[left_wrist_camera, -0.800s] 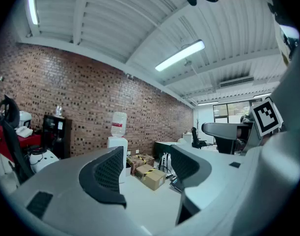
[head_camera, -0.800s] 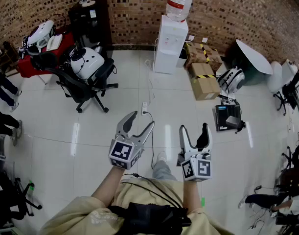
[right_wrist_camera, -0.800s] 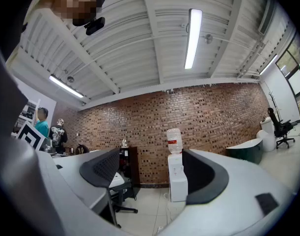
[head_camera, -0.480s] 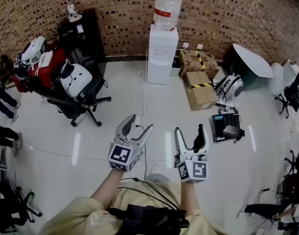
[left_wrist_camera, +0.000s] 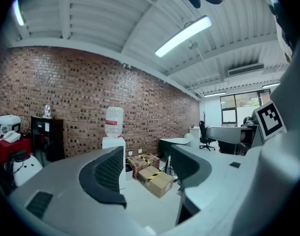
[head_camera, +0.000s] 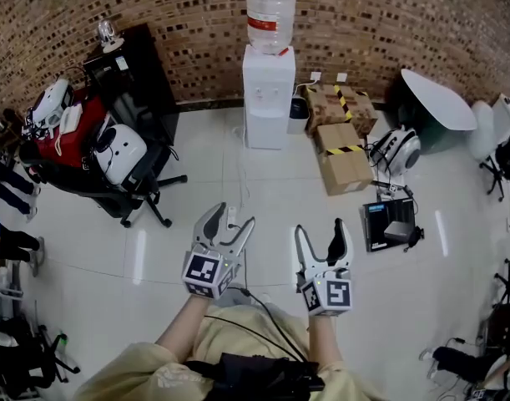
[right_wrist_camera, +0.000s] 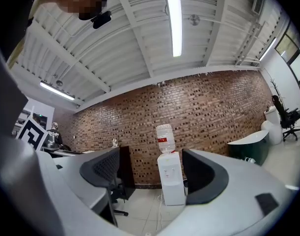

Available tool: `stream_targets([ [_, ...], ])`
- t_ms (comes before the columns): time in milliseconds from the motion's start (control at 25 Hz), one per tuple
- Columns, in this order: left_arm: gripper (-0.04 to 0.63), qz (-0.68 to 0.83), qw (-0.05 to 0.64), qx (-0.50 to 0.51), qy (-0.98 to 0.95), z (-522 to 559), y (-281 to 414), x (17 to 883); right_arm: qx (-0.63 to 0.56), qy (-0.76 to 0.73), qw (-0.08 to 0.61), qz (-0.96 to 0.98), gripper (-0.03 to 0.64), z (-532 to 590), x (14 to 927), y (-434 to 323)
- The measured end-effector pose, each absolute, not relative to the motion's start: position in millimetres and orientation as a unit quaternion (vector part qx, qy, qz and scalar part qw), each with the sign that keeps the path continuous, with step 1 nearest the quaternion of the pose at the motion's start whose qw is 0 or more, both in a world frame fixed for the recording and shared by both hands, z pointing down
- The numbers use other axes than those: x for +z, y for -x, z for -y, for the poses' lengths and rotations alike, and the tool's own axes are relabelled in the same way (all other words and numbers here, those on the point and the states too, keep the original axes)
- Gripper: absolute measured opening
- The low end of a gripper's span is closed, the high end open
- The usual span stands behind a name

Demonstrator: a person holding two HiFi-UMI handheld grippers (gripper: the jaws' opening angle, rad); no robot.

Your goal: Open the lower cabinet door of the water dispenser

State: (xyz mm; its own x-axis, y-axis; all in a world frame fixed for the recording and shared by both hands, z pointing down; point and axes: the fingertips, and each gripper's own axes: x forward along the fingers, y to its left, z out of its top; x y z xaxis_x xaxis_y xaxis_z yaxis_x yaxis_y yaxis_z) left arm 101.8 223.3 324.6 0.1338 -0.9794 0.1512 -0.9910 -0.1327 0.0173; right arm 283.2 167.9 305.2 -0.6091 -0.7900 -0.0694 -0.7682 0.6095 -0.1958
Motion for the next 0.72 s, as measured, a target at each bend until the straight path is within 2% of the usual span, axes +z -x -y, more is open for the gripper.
stream_targets([
  [360, 0.281, 0.660, 0.092, 0.037, -0.745, -133.7, -59.6, 363.7, -0.078, 0.424, 0.033, -0.902, 0.417, -105.8, 339.3, -242.0],
  [720, 0.281, 0.666, 0.032, 0.046, -0.744, 9.1, 23.6, 335.7, -0.075, 0.421, 0.033, -0.903, 0.417, 47.6, 323.2, -166.1],
])
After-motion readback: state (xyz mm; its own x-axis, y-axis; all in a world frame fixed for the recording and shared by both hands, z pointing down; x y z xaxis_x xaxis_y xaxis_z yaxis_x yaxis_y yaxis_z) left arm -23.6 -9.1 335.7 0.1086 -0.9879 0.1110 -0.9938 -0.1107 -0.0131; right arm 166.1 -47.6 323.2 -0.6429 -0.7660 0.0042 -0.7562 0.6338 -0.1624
